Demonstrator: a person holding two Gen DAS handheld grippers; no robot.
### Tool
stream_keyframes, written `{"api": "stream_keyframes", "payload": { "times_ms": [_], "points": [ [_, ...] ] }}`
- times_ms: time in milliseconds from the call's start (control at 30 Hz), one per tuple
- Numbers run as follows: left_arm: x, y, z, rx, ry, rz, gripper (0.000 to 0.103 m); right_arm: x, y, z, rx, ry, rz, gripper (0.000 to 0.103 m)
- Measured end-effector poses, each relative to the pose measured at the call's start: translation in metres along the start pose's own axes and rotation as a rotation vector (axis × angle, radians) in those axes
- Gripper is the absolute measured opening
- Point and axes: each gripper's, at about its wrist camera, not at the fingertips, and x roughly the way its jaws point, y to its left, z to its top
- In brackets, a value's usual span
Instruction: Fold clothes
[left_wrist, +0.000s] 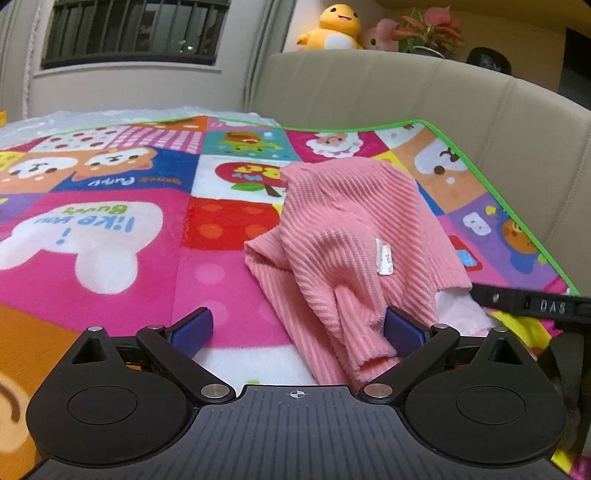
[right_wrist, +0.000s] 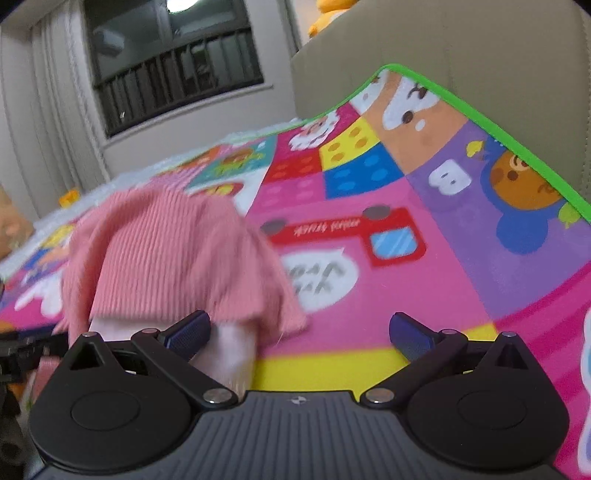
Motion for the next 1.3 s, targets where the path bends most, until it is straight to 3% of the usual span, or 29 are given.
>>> {"api": "stream_keyframes", "payload": {
  "times_ms": [133, 233, 300, 367, 500, 533, 667, 767, 833, 1000, 1033, 1133, 1200, 1300],
  "points": [
    [-0.015, 0.002, -0.008, -0.011, -0.012, -0.010, 0.101, -0.024, 0.023, -0.005, -0.138, 0.016, 0.030, 0.103],
    [-0.023, 0.008, -0.010, -0.046, -0.039, -0.002, 0.101, -0.055, 0.048, -0.006, -0.346, -0.132, 0.001, 0.101],
    [-0.022, 0.015, -0.010, -0.084, -0.046, -0.007, 0.103, -0.065, 0.068, -0.006, -0.519, -0.200, -0.021, 0.087],
    [-0.020, 0.021, -0.010, -0.118, -0.051, -0.020, 0.103, -0.061, 0.085, -0.005, -0.646, -0.198, -0.017, 0.071],
    [-0.018, 0.033, -0.010, -0.186, -0.060, -0.047, 0.103, -0.026, 0.110, -0.009, -0.840, -0.174, -0.058, 0.065],
    [-0.017, 0.036, -0.010, -0.203, -0.062, -0.053, 0.103, -0.019, 0.113, -0.009, -0.851, -0.186, -0.061, 0.061],
    [-0.016, 0.044, -0.011, -0.247, -0.072, -0.075, 0.103, -0.013, 0.121, 0.011, -0.751, -0.241, -0.022, 0.028],
    [-0.016, 0.048, -0.012, -0.270, -0.080, -0.092, 0.103, -0.018, 0.124, 0.025, -0.687, -0.290, -0.003, 0.018],
    [-0.016, 0.049, -0.013, -0.281, -0.085, -0.100, 0.103, -0.017, 0.124, 0.031, -0.677, -0.278, -0.002, 0.013],
    [-0.017, 0.053, -0.014, -0.306, -0.094, -0.119, 0.103, 0.002, 0.125, 0.028, -0.700, -0.185, 0.005, 0.011],
    [-0.018, 0.054, -0.015, -0.311, -0.096, -0.123, 0.103, -0.001, 0.124, 0.029, -0.675, -0.187, 0.020, 0.004],
    [-0.019, 0.057, -0.015, -0.323, -0.099, -0.134, 0.103, -0.037, 0.121, 0.047, -0.542, -0.256, 0.111, 0.002],
    [-0.019, 0.059, -0.015, -0.336, -0.103, -0.143, 0.103, -0.062, 0.120, 0.055, -0.519, -0.289, 0.169, 0.002],
    [-0.021, 0.062, -0.015, -0.353, -0.111, -0.156, 0.103, -0.079, 0.119, 0.050, -0.505, -0.238, 0.246, 0.002]
  ]
}}
